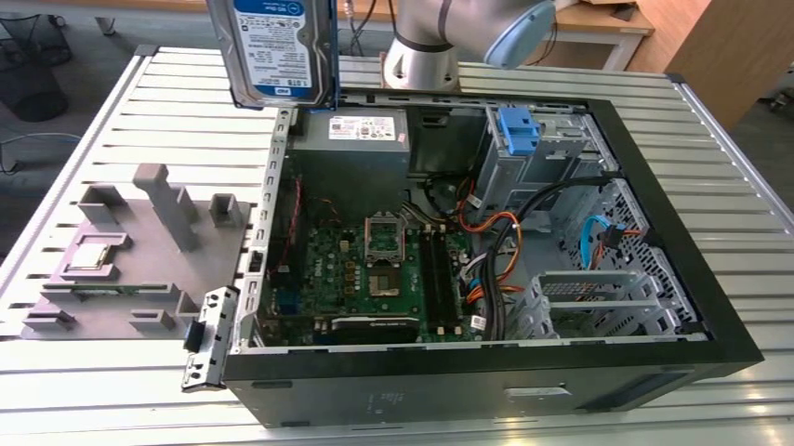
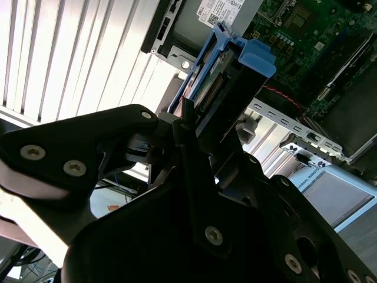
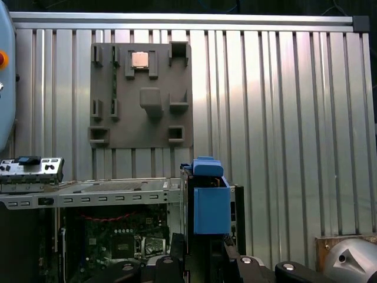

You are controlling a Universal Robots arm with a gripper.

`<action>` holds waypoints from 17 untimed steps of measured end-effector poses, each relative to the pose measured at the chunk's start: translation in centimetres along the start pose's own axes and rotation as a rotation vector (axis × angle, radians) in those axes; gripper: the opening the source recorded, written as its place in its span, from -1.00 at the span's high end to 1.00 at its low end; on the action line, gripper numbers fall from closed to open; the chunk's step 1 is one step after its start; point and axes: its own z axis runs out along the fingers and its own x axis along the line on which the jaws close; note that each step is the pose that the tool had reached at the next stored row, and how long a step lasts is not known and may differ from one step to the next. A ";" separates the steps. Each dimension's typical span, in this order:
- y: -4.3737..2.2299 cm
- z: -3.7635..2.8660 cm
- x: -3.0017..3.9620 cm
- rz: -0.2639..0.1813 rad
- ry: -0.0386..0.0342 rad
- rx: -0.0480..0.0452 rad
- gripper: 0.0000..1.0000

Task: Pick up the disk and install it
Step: 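Pick up the disk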

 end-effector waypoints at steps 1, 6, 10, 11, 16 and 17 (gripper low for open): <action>-0.03 0.00 0.00 0.000 0.0000 0.0000 0.30; -0.19 -0.01 -0.01 0.000 0.0000 0.0000 0.30; -0.32 -0.01 -0.02 0.000 0.0000 0.0000 0.30; -0.36 -0.02 -0.02 0.000 0.0001 -0.0001 0.30; -0.63 -0.03 -0.03 0.000 0.0000 0.0000 0.30; -0.73 -0.03 -0.04 0.000 0.0000 0.0000 0.30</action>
